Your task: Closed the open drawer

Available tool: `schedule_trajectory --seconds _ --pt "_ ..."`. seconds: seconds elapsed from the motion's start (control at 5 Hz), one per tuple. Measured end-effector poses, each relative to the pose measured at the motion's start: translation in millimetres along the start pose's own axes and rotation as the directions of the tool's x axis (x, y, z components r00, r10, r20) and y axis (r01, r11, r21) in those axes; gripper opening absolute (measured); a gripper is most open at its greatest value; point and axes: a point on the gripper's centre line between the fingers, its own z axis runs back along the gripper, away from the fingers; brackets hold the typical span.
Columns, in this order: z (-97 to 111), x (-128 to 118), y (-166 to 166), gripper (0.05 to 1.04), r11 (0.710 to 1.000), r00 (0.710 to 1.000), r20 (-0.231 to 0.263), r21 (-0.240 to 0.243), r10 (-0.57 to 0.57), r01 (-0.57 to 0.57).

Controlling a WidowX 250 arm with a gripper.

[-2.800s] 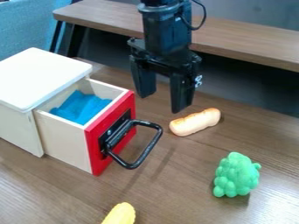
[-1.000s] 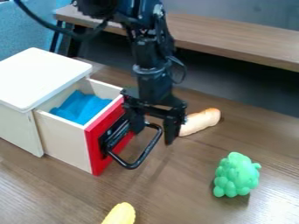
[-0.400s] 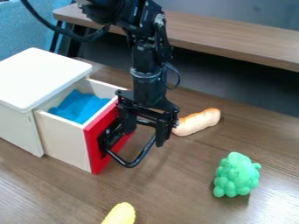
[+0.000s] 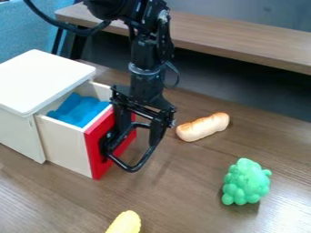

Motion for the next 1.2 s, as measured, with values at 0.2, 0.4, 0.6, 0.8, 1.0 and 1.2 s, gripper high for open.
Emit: schedule_trajectory --seconds 0.2,0.4,0.6,0.8,1.0,1.2 --pt "-2.0 -6.0 18.2 1.0 0.999 0.999 -0.036 0.025 0.04 -0.039" --pt "3.3 -9.6 28.3 1.0 0.997 0.997 -0.03 0.03 0.069 -0.068" --pt "6.1 -17.5 35.9 1.0 0.995 0.995 -0.043 0.046 0.085 -0.083" --pt "5.2 -25.4 53.7 1.0 0.989 0.99 -0.053 0.076 0.129 -0.125" --pt "3.6 -30.5 61.6 1.0 0.984 0.987 -0.07 0.115 0.146 -0.137" --pt "0.4 -36.9 70.6 1.0 0.975 0.983 -0.084 0.166 0.163 -0.147"
